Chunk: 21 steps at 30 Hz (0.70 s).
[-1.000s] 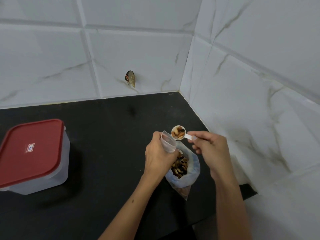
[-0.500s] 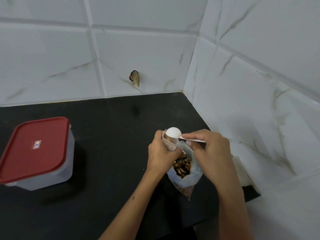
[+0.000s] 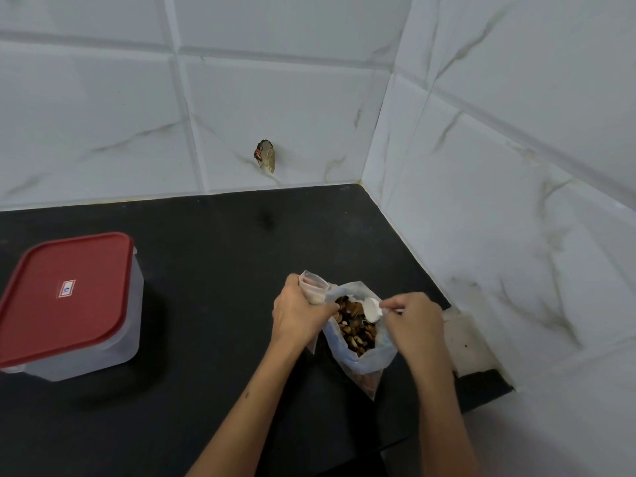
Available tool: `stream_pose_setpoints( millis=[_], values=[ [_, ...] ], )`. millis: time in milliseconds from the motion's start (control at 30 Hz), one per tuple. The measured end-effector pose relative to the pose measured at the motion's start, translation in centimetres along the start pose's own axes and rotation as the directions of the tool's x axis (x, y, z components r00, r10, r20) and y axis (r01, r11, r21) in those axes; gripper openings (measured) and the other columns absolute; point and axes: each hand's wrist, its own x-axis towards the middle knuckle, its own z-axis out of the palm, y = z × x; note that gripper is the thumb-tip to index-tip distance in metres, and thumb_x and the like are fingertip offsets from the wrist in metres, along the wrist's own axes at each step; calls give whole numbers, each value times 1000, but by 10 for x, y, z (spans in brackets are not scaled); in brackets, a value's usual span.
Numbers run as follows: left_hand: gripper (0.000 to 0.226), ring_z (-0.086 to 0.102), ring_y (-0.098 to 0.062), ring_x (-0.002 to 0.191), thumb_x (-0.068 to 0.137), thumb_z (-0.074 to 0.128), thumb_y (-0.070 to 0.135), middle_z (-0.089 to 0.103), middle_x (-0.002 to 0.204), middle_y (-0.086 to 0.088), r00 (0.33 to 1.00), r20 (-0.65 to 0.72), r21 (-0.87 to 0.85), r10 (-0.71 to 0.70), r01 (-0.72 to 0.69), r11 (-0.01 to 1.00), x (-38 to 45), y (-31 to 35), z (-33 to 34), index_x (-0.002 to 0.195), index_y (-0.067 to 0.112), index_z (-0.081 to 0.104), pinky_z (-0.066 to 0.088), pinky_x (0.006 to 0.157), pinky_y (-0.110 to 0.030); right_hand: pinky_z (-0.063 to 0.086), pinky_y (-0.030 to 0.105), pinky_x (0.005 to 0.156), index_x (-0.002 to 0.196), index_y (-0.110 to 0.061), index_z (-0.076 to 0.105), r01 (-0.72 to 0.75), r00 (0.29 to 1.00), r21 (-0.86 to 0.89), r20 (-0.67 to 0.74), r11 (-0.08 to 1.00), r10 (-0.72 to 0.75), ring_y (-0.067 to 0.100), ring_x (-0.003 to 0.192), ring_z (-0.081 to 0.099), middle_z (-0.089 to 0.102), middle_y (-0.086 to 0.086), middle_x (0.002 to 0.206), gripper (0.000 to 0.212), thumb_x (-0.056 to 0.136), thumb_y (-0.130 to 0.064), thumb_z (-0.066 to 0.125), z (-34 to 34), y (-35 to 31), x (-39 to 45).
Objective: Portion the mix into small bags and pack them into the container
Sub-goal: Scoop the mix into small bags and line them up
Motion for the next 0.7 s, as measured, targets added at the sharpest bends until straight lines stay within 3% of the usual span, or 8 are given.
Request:
stream_pose_setpoints(
  millis=[100, 200, 367, 500, 633, 700],
  values=[
    [53, 54, -14, 99, 72, 80, 24, 54, 104, 4, 991, 67, -7, -113, 114, 993, 3, -7, 4, 113, 17, 48, 46, 72, -26, 50, 23, 79, 119, -16, 62, -67, 998, -87, -18, 994, 65, 13, 100, 61, 63, 4, 115, 31, 88, -14, 62, 20, -3, 4],
    [57, 60, -17, 102, 69, 81, 25, 60, 109, -1, 970, 133, -99, -203, 217, 971, 3, -14, 10, 117, 15, 52, 54, 83, -35, 50, 21, 79, 120, -15, 61, -16, 999, -115, -42, 993, 11, 12, 99, 61, 63, 3, 113, 30, 90, -15, 60, 33, -6, 4],
    [26, 65, -20, 95, 76, 71, 8, 67, 100, -8, 949, 212, -305, -235, 292, 906, 3, -16, 13, 98, 18, 62, 55, 83, -37, 48, 21, 81, 118, -15, 61, 23, 999, -92, 38, 996, -19, 11, 100, 59, 61, 2, 115, 28, 91, -14, 59, 36, -4, 8],
    [27, 67, -23, 93, 76, 69, 5, 69, 99, -12, 931, 224, -355, -288, 353, 866, 3, -17, 13, 100, 14, 65, 56, 86, -44, 42, 16, 73, 109, -15, 68, 66, 992, -27, 114, 997, -62, 5, 93, 57, 65, 0, 112, 20, 91, -14, 58, 30, 4, 12],
    [19, 68, -24, 91, 77, 67, 3, 70, 95, -12, 926, 265, -401, -269, 360, 843, 2, -15, 13, 93, 13, 65, 56, 86, -42, 40, 13, 67, 107, -12, 69, 9, 996, 113, 90, 994, -19, 1, 82, 49, 65, 1, 112, 20, 92, -10, 57, 32, 5, 15],
    [18, 69, -23, 88, 78, 65, 1, 70, 91, -11, 928, 282, -423, -245, 349, 836, 1, -13, 15, 92, 12, 66, 57, 81, -39, 44, 17, 75, 107, -12, 69, -26, 997, 176, 82, 984, 12, 5, 91, 55, 65, 1, 115, 21, 92, -9, 55, 36, 5, 14]
  ],
)
